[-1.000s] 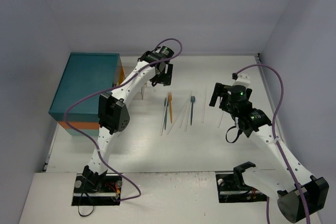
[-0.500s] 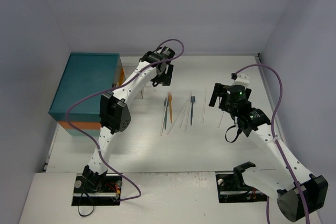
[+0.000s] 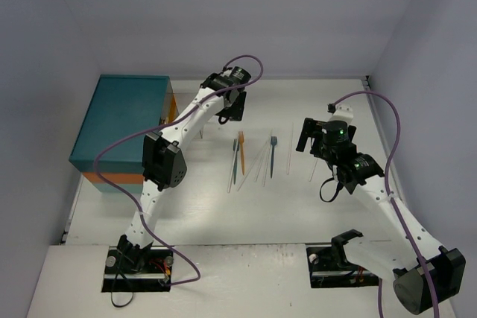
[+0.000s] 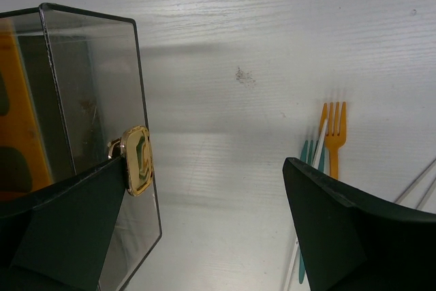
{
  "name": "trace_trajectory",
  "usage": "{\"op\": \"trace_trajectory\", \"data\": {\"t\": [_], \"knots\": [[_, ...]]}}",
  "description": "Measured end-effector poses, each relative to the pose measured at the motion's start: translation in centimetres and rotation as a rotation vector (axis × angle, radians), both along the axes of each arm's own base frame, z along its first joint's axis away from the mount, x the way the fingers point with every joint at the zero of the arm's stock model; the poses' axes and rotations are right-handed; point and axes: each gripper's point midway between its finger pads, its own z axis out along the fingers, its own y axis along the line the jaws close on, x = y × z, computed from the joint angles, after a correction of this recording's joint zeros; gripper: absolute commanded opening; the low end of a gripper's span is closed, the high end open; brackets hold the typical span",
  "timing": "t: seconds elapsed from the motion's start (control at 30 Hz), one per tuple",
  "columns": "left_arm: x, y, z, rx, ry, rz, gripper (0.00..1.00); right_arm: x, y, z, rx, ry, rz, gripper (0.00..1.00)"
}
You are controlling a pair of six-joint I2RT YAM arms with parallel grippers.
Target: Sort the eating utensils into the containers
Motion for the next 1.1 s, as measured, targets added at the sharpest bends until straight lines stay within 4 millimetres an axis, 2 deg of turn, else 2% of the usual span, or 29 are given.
{"op": "trace_trajectory", "data": {"t": [0.6, 1.1], "knots": [[-0.4, 0.0, -1.5, 0.037, 0.014, -0.004, 0.95, 0.0, 0.0, 0.0, 0.001, 0.001, 0.001, 1.00], [-0.4, 0.9, -0.3, -0.045, 0.027, 0.018, 0.95, 0.0, 0.0, -0.3, -0.003, 0.010, 0.001, 1.00]]}}
